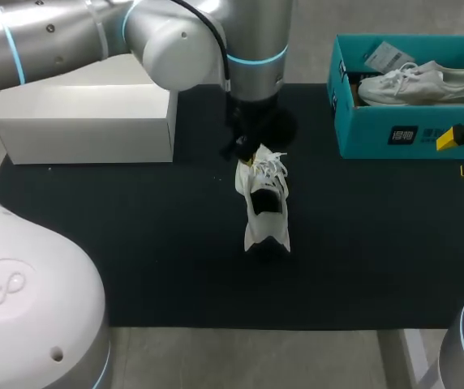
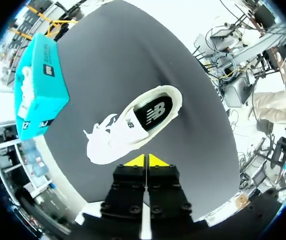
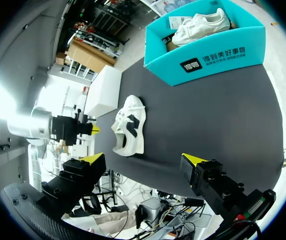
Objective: Take the shoe out of the shoebox, open the shoe tongue, remove and reinsert the insole, then place the shoe into the shoebox
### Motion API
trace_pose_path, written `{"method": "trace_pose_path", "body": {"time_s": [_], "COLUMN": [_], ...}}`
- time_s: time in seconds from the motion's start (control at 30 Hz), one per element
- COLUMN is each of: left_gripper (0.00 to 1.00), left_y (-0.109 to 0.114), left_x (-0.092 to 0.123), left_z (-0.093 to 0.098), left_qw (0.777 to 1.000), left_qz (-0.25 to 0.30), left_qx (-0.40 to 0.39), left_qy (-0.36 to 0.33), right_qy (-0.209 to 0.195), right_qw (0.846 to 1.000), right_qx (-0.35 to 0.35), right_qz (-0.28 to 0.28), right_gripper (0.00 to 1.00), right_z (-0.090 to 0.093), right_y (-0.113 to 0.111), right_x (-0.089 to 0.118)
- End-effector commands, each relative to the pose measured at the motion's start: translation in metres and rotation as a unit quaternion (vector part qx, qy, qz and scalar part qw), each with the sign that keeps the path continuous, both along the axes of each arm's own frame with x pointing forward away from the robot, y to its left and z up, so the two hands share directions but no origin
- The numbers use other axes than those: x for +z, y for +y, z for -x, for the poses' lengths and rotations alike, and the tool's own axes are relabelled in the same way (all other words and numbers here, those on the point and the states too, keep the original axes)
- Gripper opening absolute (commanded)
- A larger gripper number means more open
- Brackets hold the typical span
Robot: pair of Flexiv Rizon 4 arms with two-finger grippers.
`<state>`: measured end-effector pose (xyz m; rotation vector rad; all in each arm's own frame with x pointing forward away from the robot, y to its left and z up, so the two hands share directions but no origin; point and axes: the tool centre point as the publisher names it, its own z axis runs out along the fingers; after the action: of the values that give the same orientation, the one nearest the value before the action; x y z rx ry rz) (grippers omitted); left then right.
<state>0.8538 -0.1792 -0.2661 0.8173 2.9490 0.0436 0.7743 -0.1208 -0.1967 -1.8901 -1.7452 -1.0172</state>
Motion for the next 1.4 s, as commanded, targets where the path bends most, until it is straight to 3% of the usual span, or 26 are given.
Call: {"method": "trace_pose_path", "body": {"time_s": [0.03,0.33,0.43,0.63,0.8,1.13,1.17,1.2,1.23,1.4], "left_gripper": [0.00,0.00,0.00,0.00,0.00,0.02,0.34,0.88,1.00,1.00], "left_y": [0.001,-0.002,-0.008,-0.014,-0.015,-0.021,-0.022,-0.024,-0.025,-0.034], "left_x": [0.002,-0.001,-0.011,-0.026,-0.029,-0.031,-0.033,-0.036,-0.038,-0.046], "left_z": [0.002,0.003,0.021,0.050,0.061,0.085,0.086,0.086,0.087,0.086], "left_qw": [0.929,0.923,0.925,0.952,0.958,0.962,0.962,0.961,0.962,0.962], "left_qz": [0.004,0.014,0.057,0.073,0.095,0.081,0.079,0.078,0.075,0.076], "left_qx": [0.364,0.378,0.363,0.293,0.271,0.258,0.260,0.263,0.260,0.260], "left_qy": [0.070,0.073,0.095,0.050,0.011,0.034,0.032,0.030,0.030,0.034], "right_qy": [0.000,0.000,0.000,0.000,0.000,0.000,0.000,0.000,0.000,0.000], "right_qw": [1.000,1.000,1.000,1.000,1.000,1.000,1.000,1.000,1.000,1.000], "right_qx": [-0.001,-0.001,-0.001,-0.001,-0.001,-0.001,-0.001,-0.001,-0.001,-0.001], "right_qz": [0.001,0.001,0.001,0.001,0.001,0.001,0.001,0.001,0.001,0.001], "right_gripper": [1.00,1.00,1.00,1.00,1.00,1.00,1.00,1.00,1.00,1.00], "right_z": [0.001,0.001,0.001,0.001,0.001,0.001,0.001,0.001,0.001,0.001], "right_y": [0.000,0.000,0.000,0.000,0.000,0.000,0.000,0.000,0.000,0.000], "right_x": [0.000,0.000,0.000,0.000,0.000,0.000,0.000,0.000,0.000,0.000]}}
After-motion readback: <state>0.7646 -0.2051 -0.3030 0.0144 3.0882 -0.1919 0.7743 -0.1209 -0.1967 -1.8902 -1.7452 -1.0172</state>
